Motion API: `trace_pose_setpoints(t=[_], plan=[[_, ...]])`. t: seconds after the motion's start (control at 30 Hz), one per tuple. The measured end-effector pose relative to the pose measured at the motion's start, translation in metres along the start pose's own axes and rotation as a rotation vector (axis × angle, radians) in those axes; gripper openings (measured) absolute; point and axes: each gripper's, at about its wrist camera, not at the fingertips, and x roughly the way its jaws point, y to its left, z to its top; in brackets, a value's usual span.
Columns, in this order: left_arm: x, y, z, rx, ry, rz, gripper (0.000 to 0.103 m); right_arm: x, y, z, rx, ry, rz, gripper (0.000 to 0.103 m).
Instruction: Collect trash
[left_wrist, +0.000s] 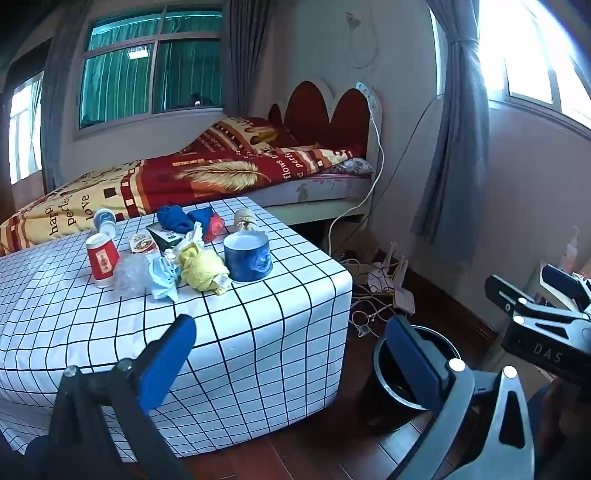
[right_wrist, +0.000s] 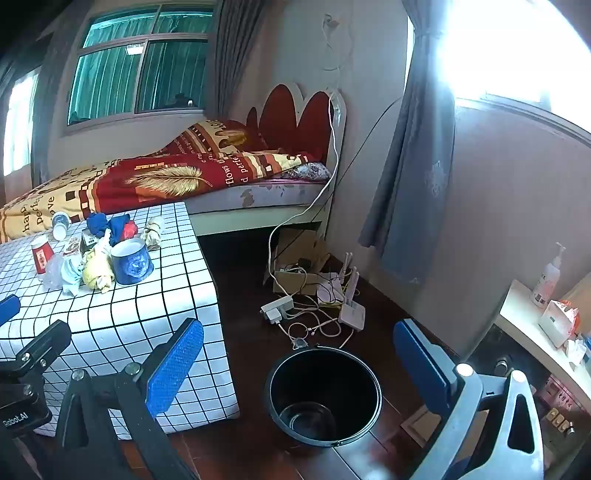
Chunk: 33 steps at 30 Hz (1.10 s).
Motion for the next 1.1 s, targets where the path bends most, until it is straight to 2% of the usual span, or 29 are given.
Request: trace_pose_setpoints(t=[1.1], plan=[[-0.0031,-0.0001,0.0052,0.005,-0.011,0.0,0.103,0.0019,-0.0002,-0.0013,-0.025,-0.002,-0.01,0.103]])
